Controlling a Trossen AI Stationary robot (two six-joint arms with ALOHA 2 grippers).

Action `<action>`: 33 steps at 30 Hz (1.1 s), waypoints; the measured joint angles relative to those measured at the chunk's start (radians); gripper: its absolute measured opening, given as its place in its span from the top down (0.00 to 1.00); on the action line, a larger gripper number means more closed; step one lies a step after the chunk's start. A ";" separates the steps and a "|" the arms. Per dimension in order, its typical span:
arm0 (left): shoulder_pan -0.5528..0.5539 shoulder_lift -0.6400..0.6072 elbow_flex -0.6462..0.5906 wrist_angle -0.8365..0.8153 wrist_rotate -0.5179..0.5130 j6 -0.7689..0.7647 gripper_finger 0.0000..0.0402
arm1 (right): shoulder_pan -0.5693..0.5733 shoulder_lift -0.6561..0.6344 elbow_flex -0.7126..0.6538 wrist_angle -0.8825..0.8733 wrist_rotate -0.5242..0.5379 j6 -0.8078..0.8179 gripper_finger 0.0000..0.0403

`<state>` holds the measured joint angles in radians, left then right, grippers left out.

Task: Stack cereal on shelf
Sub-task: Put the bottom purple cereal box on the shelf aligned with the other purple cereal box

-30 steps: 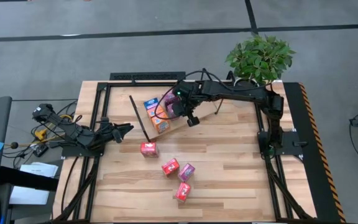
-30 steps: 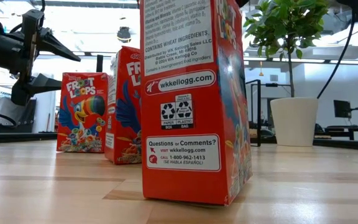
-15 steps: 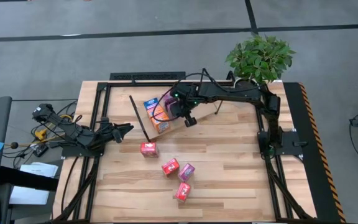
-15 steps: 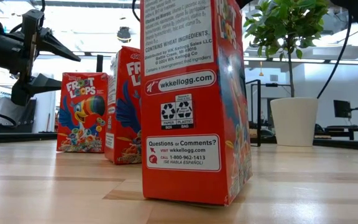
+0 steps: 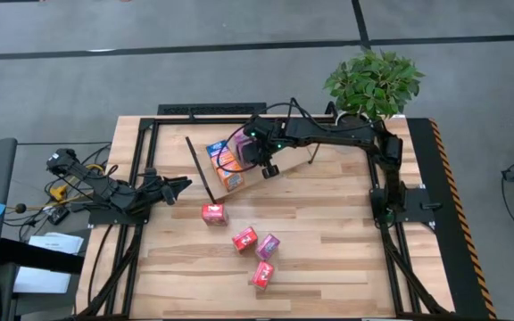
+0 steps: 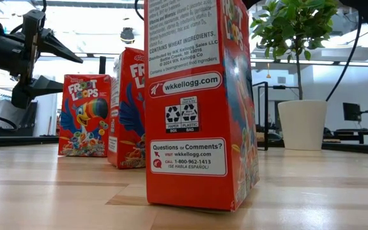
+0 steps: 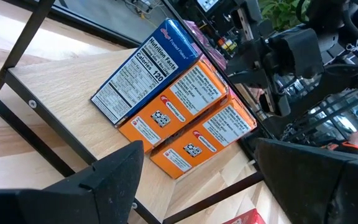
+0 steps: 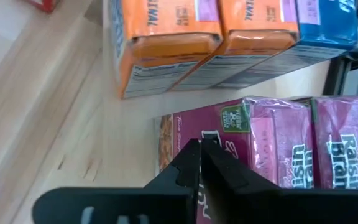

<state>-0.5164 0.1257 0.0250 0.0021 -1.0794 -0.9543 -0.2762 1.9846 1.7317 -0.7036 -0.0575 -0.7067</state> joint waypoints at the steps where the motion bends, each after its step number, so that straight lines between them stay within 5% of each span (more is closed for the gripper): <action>1: 0.000 0.000 0.000 0.000 0.000 0.000 0.25 | 0.001 0.000 0.000 0.001 0.005 0.000 0.91; 7: 0.000 0.000 0.000 0.000 0.000 0.007 0.25 | 0.020 0.000 0.014 -0.028 0.007 0.011 0.94; 18: 0.000 0.000 0.000 0.000 0.000 0.019 0.25 | 0.027 -0.003 0.106 -0.345 0.004 0.119 0.91; 26: 0.000 0.000 0.000 0.000 0.000 0.021 0.25 | -0.039 -0.002 0.058 -0.291 0.007 0.142 0.98; 33: 0.000 0.000 0.000 0.000 0.000 0.022 0.25 | -0.042 -0.002 0.058 -0.225 0.007 0.141 0.89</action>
<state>-0.5165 0.1257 0.0250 0.0021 -1.0798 -0.9322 -0.3187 1.9831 1.7897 -0.9287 -0.0502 -0.5655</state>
